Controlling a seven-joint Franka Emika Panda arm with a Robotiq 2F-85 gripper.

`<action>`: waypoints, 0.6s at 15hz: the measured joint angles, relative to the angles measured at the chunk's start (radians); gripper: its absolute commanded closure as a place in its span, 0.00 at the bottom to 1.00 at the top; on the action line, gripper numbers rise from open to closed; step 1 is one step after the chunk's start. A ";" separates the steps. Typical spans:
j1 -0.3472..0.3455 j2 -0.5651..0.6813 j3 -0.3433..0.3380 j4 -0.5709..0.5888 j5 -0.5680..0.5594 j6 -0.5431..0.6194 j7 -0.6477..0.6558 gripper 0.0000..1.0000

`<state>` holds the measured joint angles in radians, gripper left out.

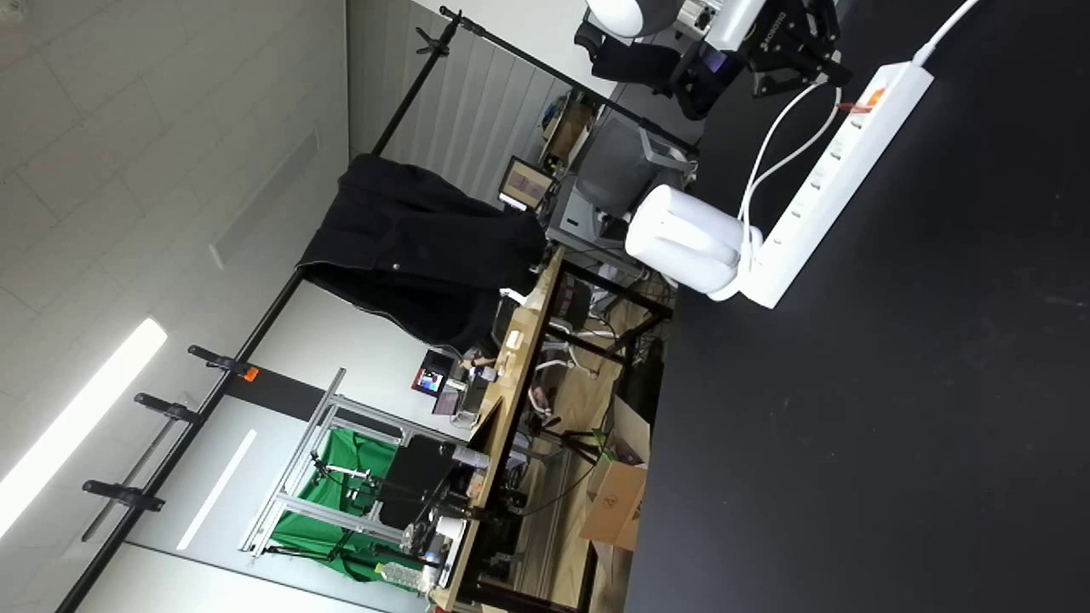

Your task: Switch off the extension cable

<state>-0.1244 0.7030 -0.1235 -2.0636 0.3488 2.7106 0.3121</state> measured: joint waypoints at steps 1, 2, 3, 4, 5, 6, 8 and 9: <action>0.000 0.006 0.000 0.004 0.000 0.000 0.002 1.00; 0.000 0.011 0.000 0.008 0.001 0.000 0.003 1.00; 0.000 0.016 0.000 0.011 0.002 -0.001 0.004 1.00; 0.000 0.022 0.000 0.015 0.002 -0.001 0.004 1.00; -0.001 0.028 0.000 0.021 0.002 -0.003 0.005 1.00; -0.001 0.033 0.000 0.025 0.003 -0.006 0.005 1.00; -0.001 0.045 0.000 0.037 0.003 -0.016 0.006 1.00; -0.001 0.050 0.000 0.042 0.003 -0.019 0.006 1.00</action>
<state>-0.1258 0.7533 -0.1239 -2.0217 0.3521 2.6919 0.3183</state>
